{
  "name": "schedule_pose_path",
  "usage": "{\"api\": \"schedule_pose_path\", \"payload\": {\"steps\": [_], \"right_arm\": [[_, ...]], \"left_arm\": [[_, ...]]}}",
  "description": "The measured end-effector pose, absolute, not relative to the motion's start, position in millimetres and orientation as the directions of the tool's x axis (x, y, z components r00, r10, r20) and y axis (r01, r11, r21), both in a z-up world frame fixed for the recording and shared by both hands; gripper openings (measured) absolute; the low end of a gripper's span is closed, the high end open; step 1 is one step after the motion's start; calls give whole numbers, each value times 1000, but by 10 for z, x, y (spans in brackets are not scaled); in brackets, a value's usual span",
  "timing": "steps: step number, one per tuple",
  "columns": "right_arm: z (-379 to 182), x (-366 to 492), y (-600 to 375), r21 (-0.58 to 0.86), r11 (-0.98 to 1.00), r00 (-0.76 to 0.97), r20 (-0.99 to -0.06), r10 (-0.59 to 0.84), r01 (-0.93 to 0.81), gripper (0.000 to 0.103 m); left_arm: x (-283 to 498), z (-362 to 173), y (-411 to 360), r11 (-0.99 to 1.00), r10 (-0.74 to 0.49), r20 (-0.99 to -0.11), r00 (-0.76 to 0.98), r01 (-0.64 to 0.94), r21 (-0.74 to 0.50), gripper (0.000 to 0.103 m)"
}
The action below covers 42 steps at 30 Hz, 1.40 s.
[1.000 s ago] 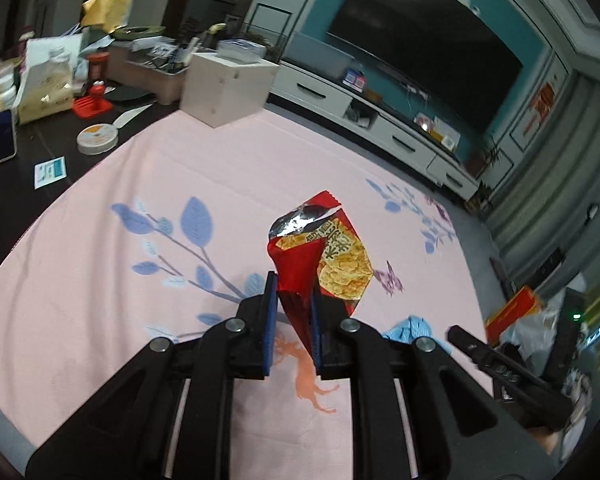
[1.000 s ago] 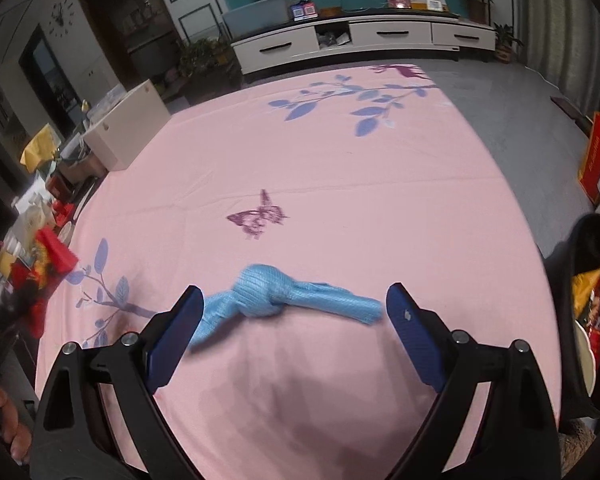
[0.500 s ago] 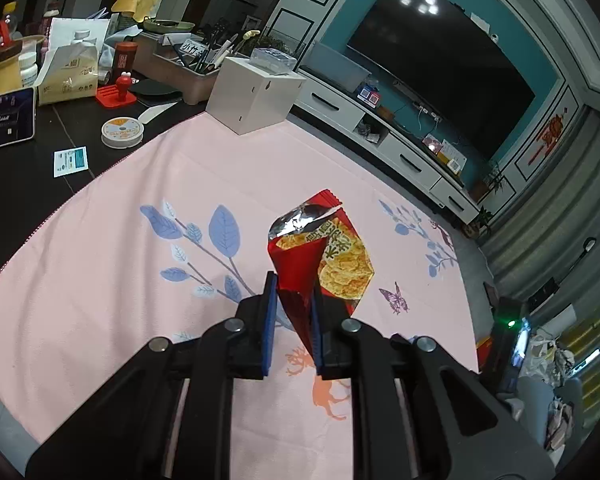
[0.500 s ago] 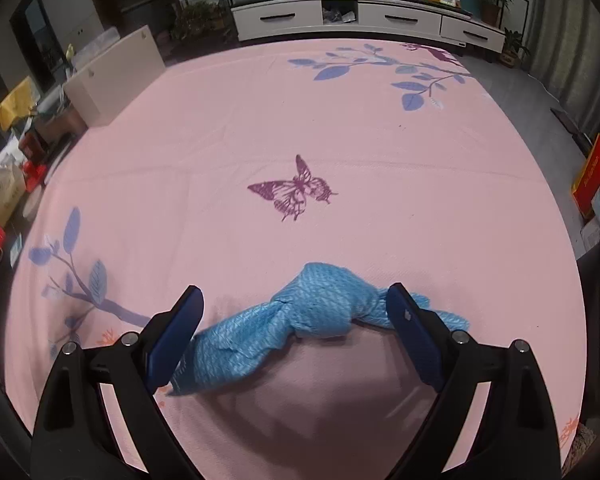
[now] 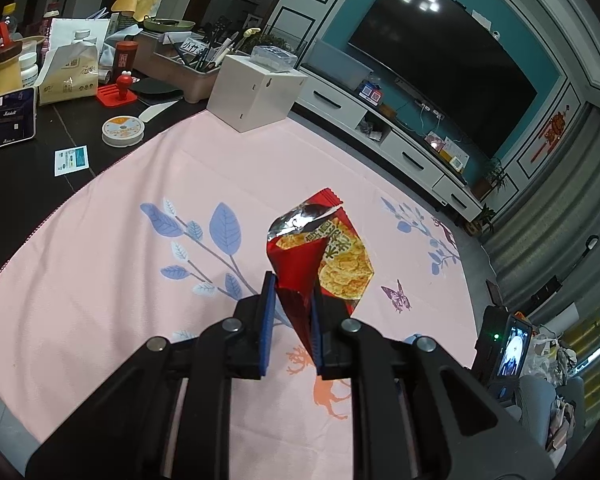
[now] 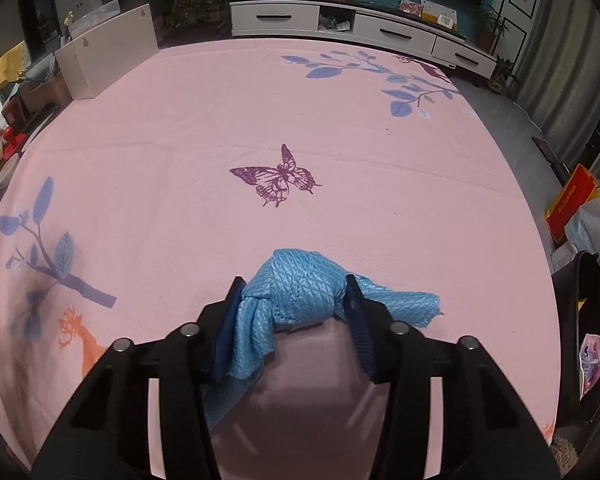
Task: Collect trash
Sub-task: 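Grasp the red snack wrapper with the left tool while the right grasps the blue cloth, then carry the red wrapper and blue cloth over the black bin with both tools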
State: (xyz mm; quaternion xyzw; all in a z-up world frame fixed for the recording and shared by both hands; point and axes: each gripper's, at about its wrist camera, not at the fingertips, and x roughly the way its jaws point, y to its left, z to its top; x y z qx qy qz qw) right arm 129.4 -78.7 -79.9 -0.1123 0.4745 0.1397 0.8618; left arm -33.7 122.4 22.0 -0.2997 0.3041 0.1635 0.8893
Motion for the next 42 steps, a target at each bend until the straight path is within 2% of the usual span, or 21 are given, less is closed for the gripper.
{"api": "schedule_pose_path", "payload": {"steps": [5,16,23,33,42], "right_arm": [[-733,1187,-888,-14,932,496,-850,180,-363,45],[-282,861,-1464,85,935,534,-801,269,-343,45],[-165,700,-1769,96,943,564,-780,271,-319,45],[-38,660,-2167,146,957,592,-759,271,-252,45],[449,450,-2653,216,946,695,-642,323,-241,45]], "left_arm": [[-354,269,1183,780,132,-633,763,-474,-408,16],[-234,272,932,826,86,-635,768,-412,-386,16],[72,21,471,885,13,-701,713,-335,-324,16],[209,-121,-198,951,-56,-737,674,-189,-244,16],[15,240,-482,950,-110,-660,743,-117,-291,16]]}}
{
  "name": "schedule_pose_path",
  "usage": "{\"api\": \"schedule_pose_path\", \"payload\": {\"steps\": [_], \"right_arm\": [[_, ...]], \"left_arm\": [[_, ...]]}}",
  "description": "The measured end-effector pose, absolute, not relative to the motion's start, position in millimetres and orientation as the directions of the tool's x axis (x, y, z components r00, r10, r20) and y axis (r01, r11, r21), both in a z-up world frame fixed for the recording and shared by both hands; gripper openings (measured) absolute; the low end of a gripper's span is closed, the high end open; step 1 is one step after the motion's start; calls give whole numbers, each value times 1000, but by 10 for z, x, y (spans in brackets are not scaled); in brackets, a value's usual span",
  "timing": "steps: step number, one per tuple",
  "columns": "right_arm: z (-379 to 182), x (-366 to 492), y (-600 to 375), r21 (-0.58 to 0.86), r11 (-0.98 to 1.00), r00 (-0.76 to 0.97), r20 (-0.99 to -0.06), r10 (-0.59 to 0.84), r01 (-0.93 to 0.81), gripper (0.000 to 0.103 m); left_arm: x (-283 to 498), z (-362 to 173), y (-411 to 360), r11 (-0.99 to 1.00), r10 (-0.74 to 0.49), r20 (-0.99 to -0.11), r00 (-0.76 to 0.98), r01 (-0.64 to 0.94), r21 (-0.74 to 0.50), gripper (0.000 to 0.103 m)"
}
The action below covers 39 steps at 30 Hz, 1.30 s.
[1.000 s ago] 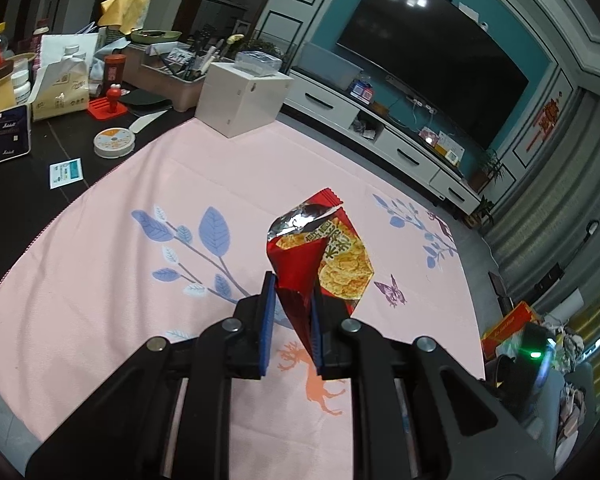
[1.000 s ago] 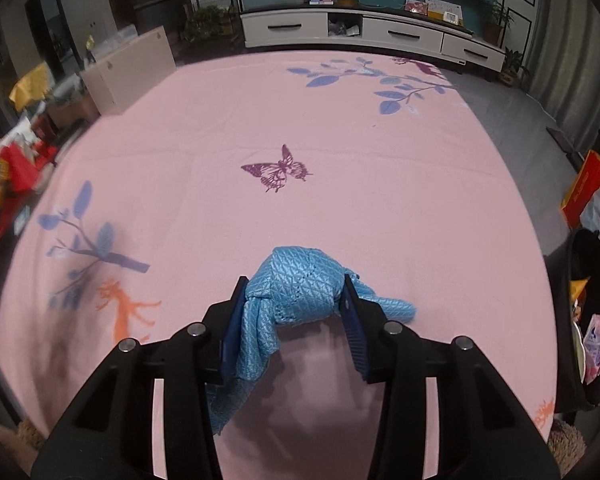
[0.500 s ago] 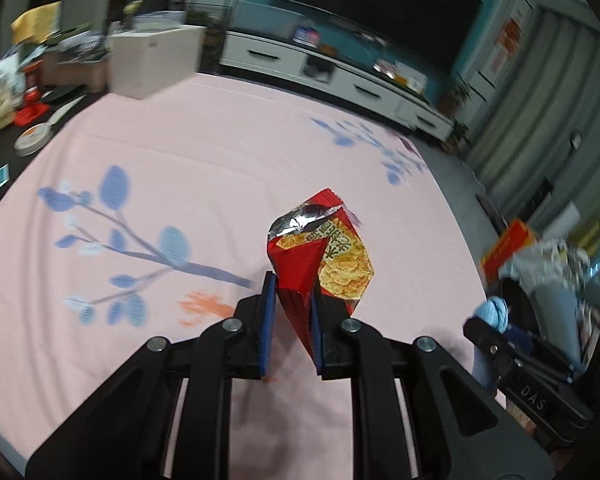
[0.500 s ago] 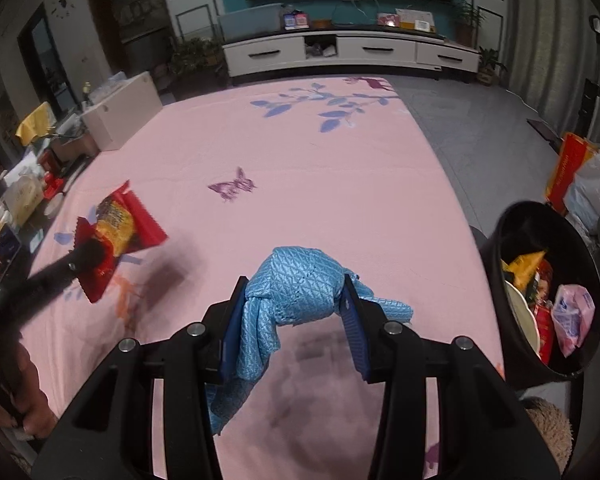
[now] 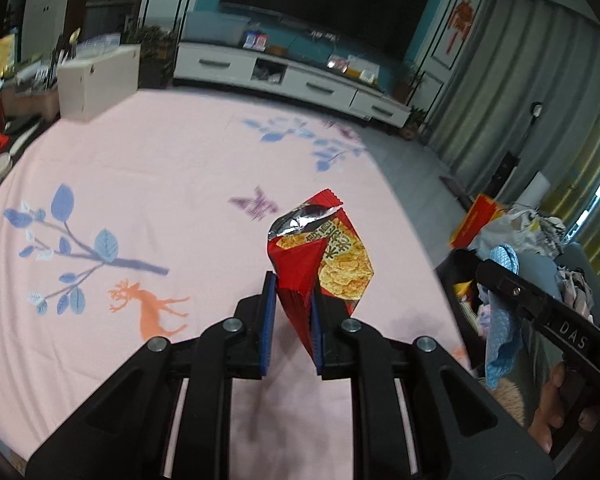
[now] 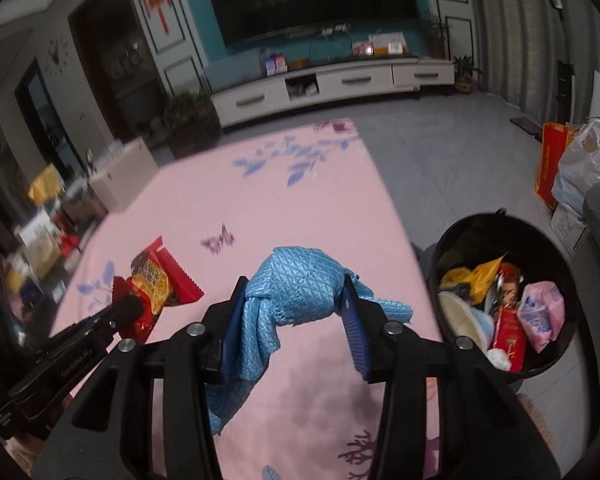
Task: Collect trash
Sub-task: 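Carry the red wrapper and blue cloth over the black bin with both tools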
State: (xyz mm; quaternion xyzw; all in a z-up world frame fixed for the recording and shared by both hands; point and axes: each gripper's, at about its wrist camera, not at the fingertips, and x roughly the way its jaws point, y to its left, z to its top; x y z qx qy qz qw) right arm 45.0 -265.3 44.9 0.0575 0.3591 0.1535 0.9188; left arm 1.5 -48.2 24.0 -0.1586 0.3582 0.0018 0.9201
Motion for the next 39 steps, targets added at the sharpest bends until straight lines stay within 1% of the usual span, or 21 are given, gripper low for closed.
{"api": "schedule_pose_path", "payload": {"steps": [3,8,13,15,19,22,27,30,34,39], "right_arm": [[633,357,-2852,235,946,743,-588,320,-222,45],[956,242,-3193,274,942,812,-494,310,-193,45],[1340,187,-3430,254,953,877,-402,262,-168,45],[1469,169,-3518,233,960,902,-365,233,-154,45],[1516,179,-3757,219,971,930,-328,167,-97,45],[1356,241,-4012,256,966,930,-347,125,-34,45],[986,470,-4393,341,937,891,-444,97,68,46],[831,564,-4568,358,925,876,-479,63,130,46],[641,717,-4708,385,906,844,-533,65,174,46],[465,819,-4786,379,896,810,-585,40,229,46]], "left_arm": [[-66,430,-700,961,-109,-620,777,-77,-265,16],[-85,730,-1159,971,-153,-569,808,17,-237,16],[-38,959,-1556,966,-215,-522,826,101,-237,16],[5,1000,-1693,960,-245,-512,823,132,-247,16],[124,1011,-1995,946,-303,-513,803,189,-262,16],[221,956,-2158,940,-328,-524,786,217,-264,16],[406,758,-2471,932,-360,-569,739,250,-263,16],[516,625,-2631,926,-377,-595,710,270,-265,16],[656,482,-2843,919,-394,-623,676,287,-269,16],[759,364,-2991,912,-409,-644,646,303,-275,16]]}}
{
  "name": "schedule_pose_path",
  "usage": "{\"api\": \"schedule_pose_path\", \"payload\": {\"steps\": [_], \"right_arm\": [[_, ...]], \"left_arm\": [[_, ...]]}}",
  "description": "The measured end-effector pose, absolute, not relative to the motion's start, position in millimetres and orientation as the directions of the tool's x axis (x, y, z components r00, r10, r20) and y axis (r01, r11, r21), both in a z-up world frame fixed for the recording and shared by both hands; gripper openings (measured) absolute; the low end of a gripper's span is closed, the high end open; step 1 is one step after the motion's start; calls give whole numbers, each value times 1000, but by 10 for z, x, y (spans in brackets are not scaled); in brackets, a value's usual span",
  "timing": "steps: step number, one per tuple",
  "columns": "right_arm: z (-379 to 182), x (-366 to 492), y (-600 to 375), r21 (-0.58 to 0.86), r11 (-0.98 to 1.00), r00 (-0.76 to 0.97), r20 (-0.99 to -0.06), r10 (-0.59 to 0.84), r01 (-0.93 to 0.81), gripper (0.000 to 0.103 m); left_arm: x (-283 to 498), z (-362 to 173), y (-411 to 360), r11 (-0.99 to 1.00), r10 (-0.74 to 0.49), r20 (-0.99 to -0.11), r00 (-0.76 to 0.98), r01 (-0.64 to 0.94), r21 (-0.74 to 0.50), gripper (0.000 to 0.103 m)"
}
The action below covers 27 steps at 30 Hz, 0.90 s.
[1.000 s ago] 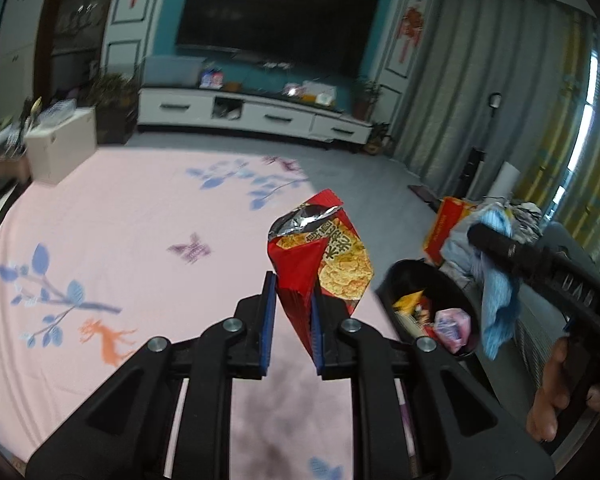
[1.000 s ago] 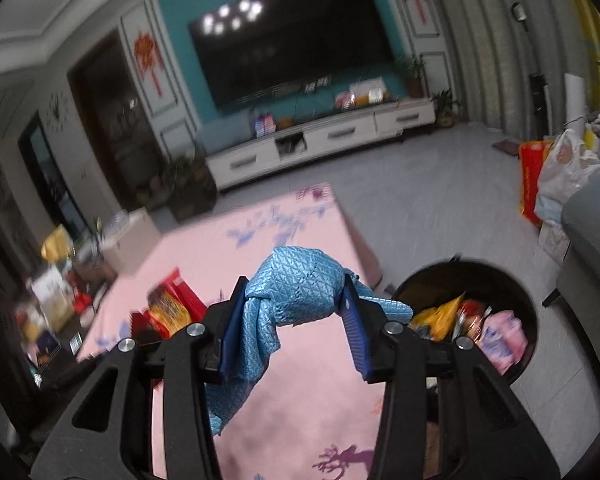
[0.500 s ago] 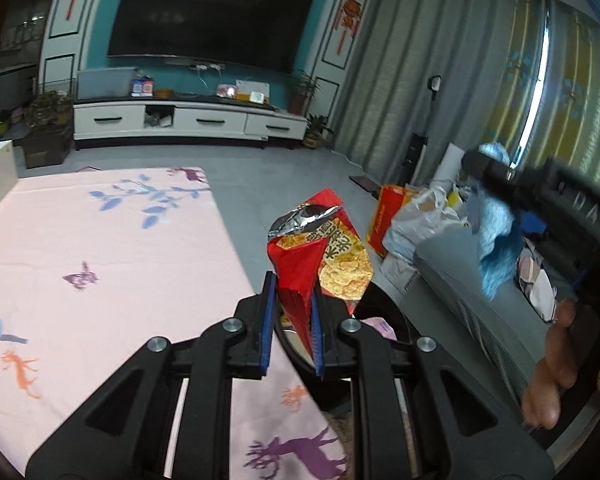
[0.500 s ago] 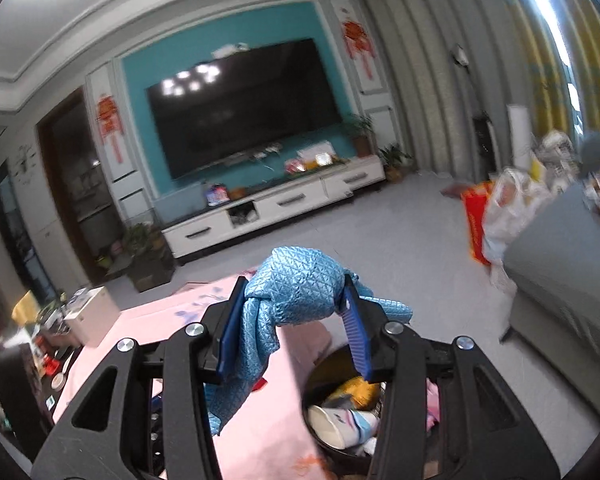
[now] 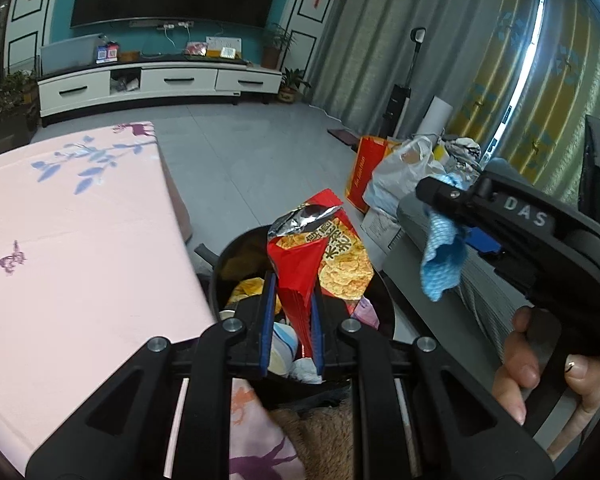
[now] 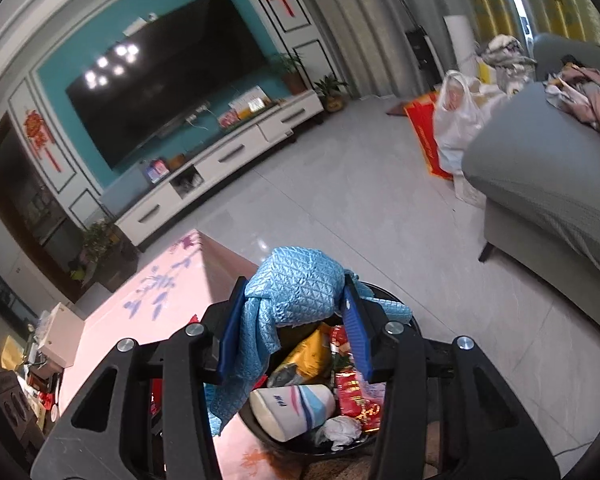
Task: Collect trash
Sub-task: 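Carry the red wrapper and blue cloth over the black bin with both tools, then lower the red wrapper and blue cloth into the black bin with both tools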
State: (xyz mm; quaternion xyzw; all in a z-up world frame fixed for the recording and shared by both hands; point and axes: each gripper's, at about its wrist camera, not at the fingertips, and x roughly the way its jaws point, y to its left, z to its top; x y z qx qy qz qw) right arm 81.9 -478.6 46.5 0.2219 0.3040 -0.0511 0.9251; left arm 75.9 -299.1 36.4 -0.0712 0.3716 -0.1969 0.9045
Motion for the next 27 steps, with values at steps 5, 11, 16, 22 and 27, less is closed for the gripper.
{"api": "schedule_pose_path", "payload": {"steps": [5,11,16,22,27], "right_arm": [[363,874,-4816,381,888,789,-613,35,257,46],[278,901,-4869,355,875,767,-641,-29,330,46],[79,985,-4941,367,851,722,-692,-22,377,46],[26,1054,-4955,363,851,712,-701,-18,379,46],[4,1056,-4962,362,846,703,-711,-19,390,46]], "left_arm": [[866,217,-3112,905,-424,-672,608,313,-288,16],[934,67,-3184,883,-468,-697,543,325,-340,16],[967,-34,-3217,889,-457,-710,536,311,-336,16],[1055,-123,-3238,893,-448,-729,518,305,-332,16],[1100,-169,-3255,894,-445,-736,510,300,-333,16]]}}
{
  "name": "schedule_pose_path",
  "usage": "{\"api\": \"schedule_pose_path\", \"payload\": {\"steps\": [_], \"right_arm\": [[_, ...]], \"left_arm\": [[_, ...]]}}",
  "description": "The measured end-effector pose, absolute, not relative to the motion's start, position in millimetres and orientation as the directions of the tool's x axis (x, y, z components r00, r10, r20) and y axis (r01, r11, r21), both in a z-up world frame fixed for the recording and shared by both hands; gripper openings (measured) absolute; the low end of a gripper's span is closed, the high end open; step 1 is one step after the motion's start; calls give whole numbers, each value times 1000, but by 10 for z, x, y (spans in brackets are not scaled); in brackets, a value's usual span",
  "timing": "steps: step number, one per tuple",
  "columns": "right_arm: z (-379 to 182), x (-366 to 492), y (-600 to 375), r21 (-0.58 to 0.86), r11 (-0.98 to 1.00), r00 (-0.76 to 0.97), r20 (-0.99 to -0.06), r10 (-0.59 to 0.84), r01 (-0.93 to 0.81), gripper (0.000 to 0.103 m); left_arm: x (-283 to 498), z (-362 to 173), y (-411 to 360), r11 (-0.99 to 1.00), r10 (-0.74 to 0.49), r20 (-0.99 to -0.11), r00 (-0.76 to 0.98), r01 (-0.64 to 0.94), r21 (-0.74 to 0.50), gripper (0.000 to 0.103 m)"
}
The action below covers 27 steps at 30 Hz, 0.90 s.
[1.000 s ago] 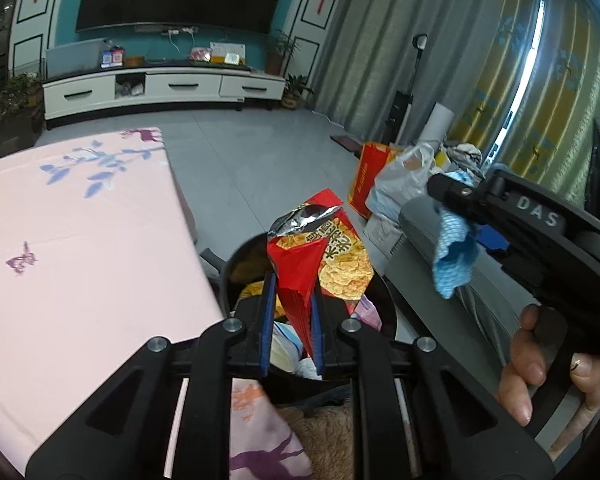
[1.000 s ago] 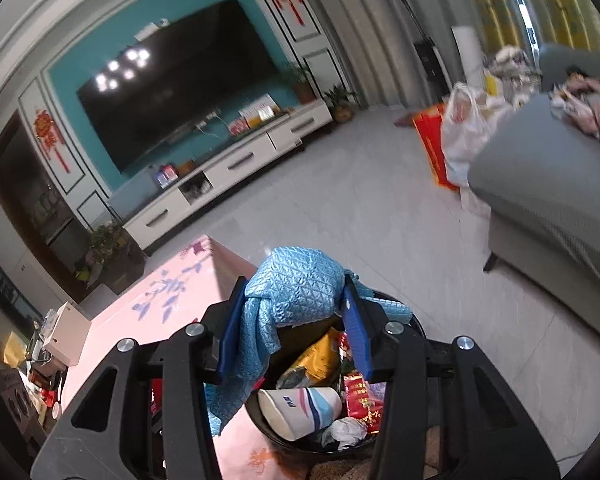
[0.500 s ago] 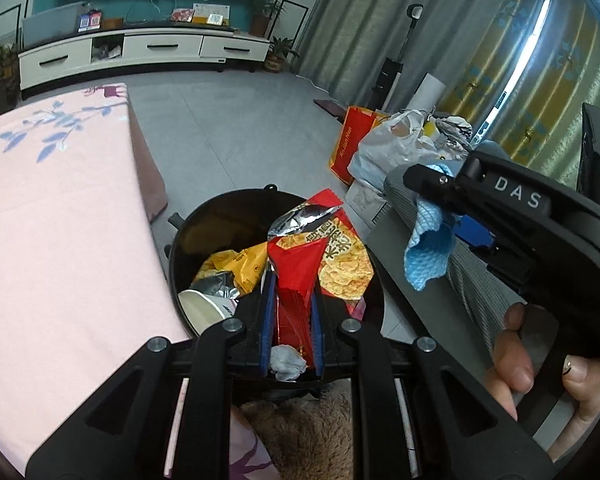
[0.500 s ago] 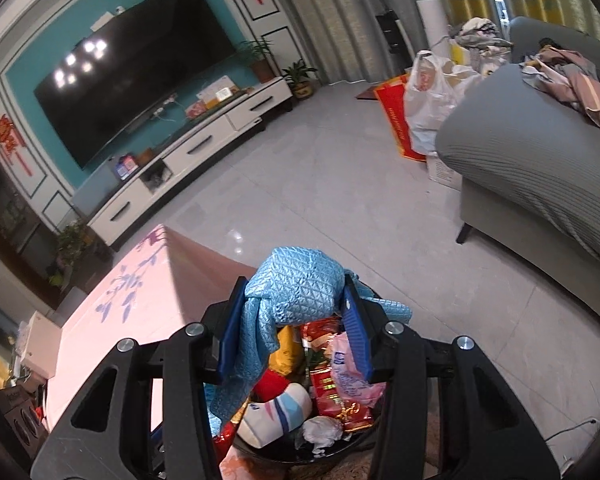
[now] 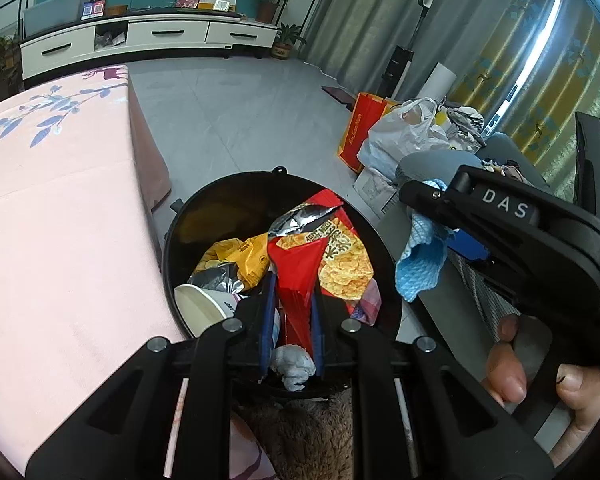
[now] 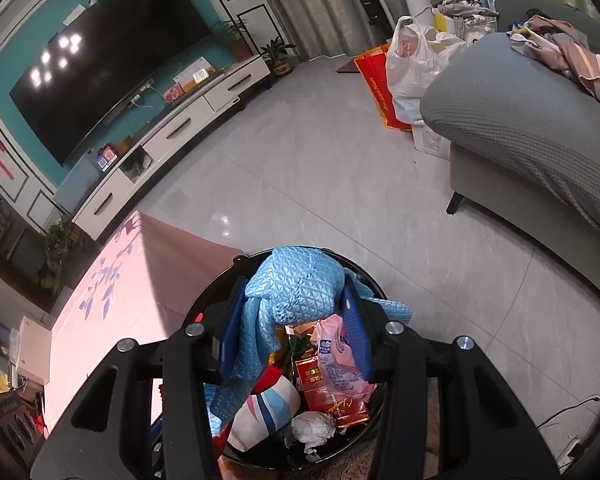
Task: Collect trash
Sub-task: 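Lower the red wrapper and blue cloth into the black bin with both tools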
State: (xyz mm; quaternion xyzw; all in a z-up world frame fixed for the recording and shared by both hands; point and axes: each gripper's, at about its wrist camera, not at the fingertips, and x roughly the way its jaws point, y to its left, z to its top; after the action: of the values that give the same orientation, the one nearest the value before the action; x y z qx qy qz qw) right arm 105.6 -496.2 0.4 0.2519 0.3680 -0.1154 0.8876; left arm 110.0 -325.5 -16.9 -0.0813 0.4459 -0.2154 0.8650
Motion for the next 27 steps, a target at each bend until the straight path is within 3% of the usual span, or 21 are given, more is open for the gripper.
{"api": "schedule_pose_path", "payload": {"steps": [27], "right_arm": [[-214,1185,-4997,338,840,644,-765,-18,425,46]], "left_arm": [[1181,-382,-3497,909,-403,-791,461,304,-285,16]]}}
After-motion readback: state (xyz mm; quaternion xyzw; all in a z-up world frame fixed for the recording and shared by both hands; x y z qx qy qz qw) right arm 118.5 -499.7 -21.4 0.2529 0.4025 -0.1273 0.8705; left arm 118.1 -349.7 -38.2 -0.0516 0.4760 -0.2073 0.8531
